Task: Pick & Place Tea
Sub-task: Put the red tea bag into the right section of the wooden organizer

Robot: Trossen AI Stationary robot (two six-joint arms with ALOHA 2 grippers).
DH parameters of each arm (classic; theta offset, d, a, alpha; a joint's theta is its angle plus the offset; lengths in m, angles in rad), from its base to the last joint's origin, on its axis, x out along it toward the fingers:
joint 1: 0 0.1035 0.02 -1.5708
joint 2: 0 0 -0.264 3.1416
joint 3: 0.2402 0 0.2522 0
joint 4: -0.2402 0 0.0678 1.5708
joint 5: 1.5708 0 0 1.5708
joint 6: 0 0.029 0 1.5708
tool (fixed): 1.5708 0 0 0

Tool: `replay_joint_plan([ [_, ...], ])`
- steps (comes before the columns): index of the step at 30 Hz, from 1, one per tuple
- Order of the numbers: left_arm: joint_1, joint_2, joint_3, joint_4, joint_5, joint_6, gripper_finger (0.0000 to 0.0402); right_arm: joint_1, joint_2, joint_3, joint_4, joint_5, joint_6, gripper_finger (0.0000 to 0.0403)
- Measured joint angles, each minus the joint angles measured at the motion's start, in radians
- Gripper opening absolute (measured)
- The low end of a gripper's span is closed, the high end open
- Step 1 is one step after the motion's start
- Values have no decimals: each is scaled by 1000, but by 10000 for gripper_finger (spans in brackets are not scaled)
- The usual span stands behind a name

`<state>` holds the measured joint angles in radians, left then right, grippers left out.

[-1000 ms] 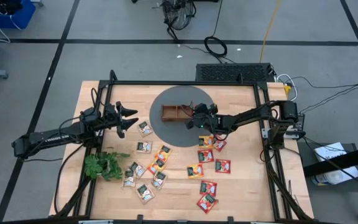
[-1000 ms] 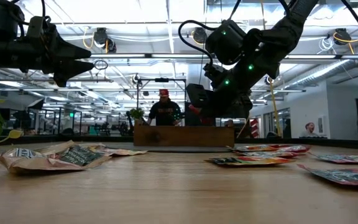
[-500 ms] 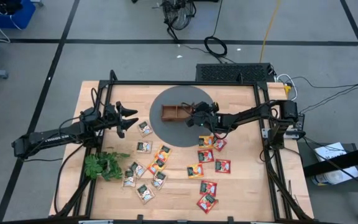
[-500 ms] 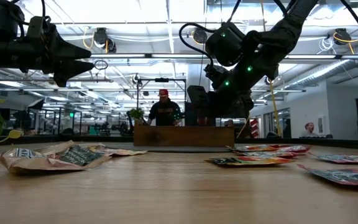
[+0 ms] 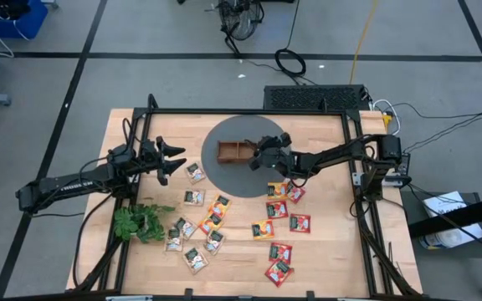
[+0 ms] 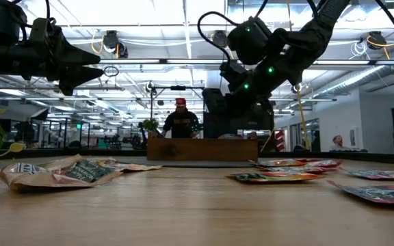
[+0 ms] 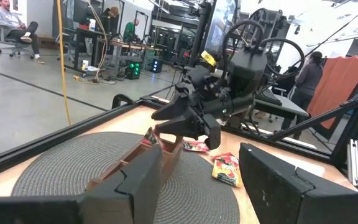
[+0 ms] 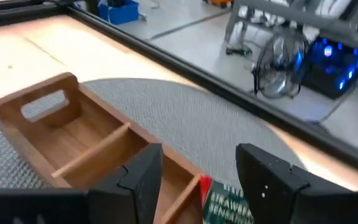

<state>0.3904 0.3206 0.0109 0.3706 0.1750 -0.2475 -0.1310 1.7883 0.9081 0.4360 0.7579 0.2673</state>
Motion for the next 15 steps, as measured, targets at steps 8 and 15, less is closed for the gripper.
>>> replay_joint_plan([
  [8, 0, 0, 0, 0, 0, 0, 214, 23, -157, 1, -236, -140, -21, 191],
  [15, 0, 0, 0, 0, 0, 0, 214, -8, -384, 37, -819, -462, 262, 207],
])
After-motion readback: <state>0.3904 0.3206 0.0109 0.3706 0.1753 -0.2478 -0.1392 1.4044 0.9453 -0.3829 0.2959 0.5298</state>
